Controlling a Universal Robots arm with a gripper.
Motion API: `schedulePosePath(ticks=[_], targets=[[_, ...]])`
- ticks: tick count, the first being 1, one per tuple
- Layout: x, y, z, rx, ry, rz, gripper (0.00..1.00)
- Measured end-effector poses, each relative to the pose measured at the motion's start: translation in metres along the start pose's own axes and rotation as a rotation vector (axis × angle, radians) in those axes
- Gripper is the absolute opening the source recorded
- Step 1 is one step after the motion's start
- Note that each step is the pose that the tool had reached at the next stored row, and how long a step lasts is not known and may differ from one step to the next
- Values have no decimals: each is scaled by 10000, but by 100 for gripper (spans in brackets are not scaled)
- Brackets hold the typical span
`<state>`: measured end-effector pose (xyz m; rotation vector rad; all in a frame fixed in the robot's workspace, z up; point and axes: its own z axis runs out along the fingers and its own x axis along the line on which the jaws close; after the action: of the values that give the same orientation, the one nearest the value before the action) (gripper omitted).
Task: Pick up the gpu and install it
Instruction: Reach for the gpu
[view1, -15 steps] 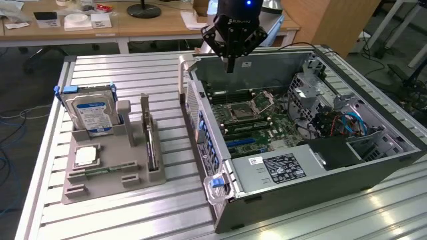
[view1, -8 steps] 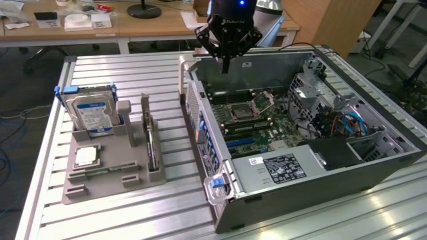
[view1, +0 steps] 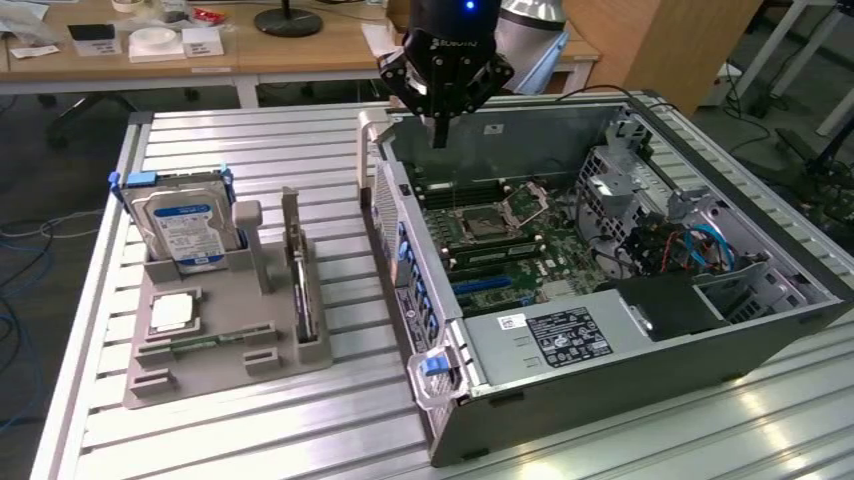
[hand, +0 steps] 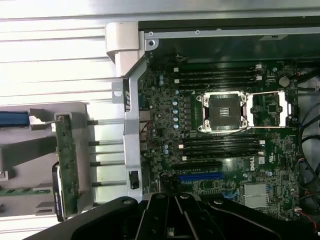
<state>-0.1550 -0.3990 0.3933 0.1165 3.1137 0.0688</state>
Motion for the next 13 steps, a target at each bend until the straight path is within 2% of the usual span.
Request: schedulePosePath(ticks=[13], targets=[[177, -16, -4, 0, 0, 0, 11]])
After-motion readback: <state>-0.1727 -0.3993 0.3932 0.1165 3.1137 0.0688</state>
